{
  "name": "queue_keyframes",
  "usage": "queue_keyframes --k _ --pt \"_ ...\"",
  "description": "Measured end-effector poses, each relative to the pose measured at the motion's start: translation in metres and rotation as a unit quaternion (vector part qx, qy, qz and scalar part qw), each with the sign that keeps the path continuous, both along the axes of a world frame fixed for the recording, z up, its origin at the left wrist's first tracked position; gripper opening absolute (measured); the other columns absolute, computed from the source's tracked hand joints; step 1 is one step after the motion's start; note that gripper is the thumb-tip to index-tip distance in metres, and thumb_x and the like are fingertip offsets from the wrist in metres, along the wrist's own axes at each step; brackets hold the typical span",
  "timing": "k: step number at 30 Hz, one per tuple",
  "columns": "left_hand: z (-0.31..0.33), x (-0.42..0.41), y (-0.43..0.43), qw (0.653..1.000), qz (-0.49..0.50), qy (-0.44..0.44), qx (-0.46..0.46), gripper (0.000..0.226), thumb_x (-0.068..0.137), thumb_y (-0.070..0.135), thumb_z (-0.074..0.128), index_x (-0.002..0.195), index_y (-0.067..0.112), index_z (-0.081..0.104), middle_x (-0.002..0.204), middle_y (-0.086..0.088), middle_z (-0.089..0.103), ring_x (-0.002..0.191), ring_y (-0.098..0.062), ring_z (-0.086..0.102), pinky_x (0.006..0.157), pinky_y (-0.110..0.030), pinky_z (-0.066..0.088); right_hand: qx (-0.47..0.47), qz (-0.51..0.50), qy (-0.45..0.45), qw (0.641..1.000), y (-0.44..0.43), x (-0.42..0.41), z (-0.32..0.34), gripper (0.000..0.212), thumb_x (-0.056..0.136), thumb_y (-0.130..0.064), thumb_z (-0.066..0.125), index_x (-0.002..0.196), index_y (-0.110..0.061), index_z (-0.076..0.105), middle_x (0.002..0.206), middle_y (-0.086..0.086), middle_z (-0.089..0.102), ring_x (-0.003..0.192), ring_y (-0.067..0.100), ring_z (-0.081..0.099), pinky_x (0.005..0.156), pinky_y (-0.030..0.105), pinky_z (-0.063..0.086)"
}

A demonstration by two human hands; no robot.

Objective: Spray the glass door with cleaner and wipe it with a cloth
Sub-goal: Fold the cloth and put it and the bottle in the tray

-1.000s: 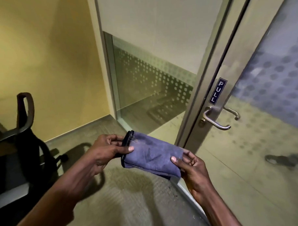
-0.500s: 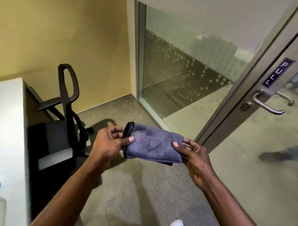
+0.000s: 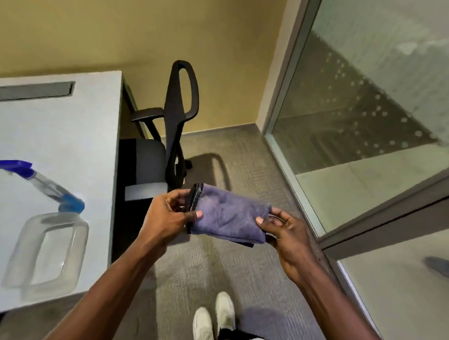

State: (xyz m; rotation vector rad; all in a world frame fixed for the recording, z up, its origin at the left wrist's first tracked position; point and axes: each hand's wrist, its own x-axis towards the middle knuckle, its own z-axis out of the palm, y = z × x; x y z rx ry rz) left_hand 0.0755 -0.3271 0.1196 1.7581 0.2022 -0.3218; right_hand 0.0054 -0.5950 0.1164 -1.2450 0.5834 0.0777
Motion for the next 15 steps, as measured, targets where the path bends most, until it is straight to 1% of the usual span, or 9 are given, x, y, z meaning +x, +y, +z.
queue_keyframes --k 3,5,6,8,9,11,12,13,15 --pt "-0.001 -0.013 0.017 0.998 0.051 -0.015 0.044 0.051 0.085 -0.006 0.091 0.132 0.013 0.083 0.113 -0.004 0.089 0.100 -0.017 0.082 0.097 -0.038 0.067 -0.002 0.048 0.007 0.999 0.017 0.017 -0.011 0.033 0.092 0.006 0.077 0.124 -0.002 0.073 0.109 0.020 0.083 0.086 0.021 0.080 0.066 0.025 0.064" --pt "-0.004 -0.022 0.031 0.993 0.087 -0.023 0.075 0.051 0.088 -0.005 0.090 0.135 0.011 0.081 0.116 -0.005 0.088 0.105 -0.018 0.081 0.101 -0.036 0.066 -0.006 0.088 0.013 0.996 0.032 0.027 -0.021 0.034 0.092 0.003 0.078 0.125 -0.003 0.072 0.108 0.018 0.084 0.088 0.022 0.080 0.068 0.026 0.065" --pt "-0.006 -0.026 0.038 0.990 0.104 -0.024 0.087 0.050 0.090 -0.004 0.088 0.136 0.011 0.081 0.117 -0.005 0.087 0.107 -0.019 0.082 0.100 -0.033 0.066 -0.008 0.109 0.017 0.994 0.041 0.031 -0.025 0.034 0.091 0.002 0.079 0.124 -0.002 0.072 0.107 0.016 0.084 0.089 0.022 0.080 0.068 0.026 0.065" --pt "-0.010 -0.035 0.053 0.985 0.138 -0.021 0.103 0.047 0.093 -0.004 0.084 0.137 0.011 0.080 0.115 -0.004 0.086 0.106 -0.019 0.082 0.093 -0.022 0.066 -0.009 0.142 0.022 0.990 0.059 0.038 -0.032 0.032 0.091 0.001 0.079 0.123 -0.003 0.072 0.105 0.014 0.085 0.088 0.021 0.080 0.069 0.027 0.066" --pt "-0.012 -0.039 0.062 0.982 0.154 -0.017 0.111 0.046 0.094 -0.003 0.083 0.138 0.012 0.080 0.116 -0.004 0.086 0.107 -0.019 0.082 0.096 -0.024 0.067 -0.009 0.159 0.023 0.987 0.070 0.040 -0.034 0.031 0.092 0.001 0.079 0.122 -0.003 0.072 0.105 0.013 0.085 0.089 0.021 0.081 0.070 0.028 0.066" --pt "-0.016 -0.045 0.082 0.975 0.181 -0.003 0.127 0.047 0.094 0.002 0.085 0.139 0.015 0.080 0.122 -0.005 0.086 0.114 -0.023 0.082 0.108 -0.043 0.066 -0.008 0.186 0.029 0.982 0.093 0.045 -0.038 0.029 0.093 -0.001 0.079 0.121 -0.005 0.073 0.105 0.012 0.085 0.091 0.022 0.081 0.072 0.030 0.066" --pt "-0.017 -0.048 0.092 0.972 0.193 0.002 0.134 0.047 0.093 0.004 0.086 0.138 0.017 0.080 0.123 -0.005 0.086 0.116 -0.024 0.082 0.111 -0.048 0.065 -0.008 0.194 0.030 0.981 0.103 0.046 -0.039 0.028 0.093 -0.002 0.079 0.120 -0.007 0.073 0.105 0.012 0.085 0.092 0.024 0.081 0.075 0.032 0.066" --pt "-0.019 -0.052 0.104 0.967 0.211 0.006 0.143 0.046 0.092 0.006 0.088 0.136 0.018 0.081 0.121 -0.004 0.087 0.114 -0.023 0.082 0.110 -0.048 0.065 -0.006 0.203 0.031 0.979 0.115 0.046 -0.040 0.027 0.094 -0.002 0.079 0.120 -0.008 0.074 0.105 0.012 0.085 0.094 0.025 0.081 0.077 0.034 0.066" --pt "-0.021 -0.060 0.128 0.956 0.247 0.007 0.160 0.044 0.088 0.009 0.093 0.129 0.019 0.083 0.115 -0.002 0.087 0.109 -0.020 0.082 0.106 -0.045 0.066 0.000 0.221 0.031 0.975 0.141 0.046 -0.043 0.025 0.094 -0.004 0.078 0.118 -0.011 0.075 0.105 0.011 0.086 0.095 0.025 0.082 0.076 0.033 0.066"
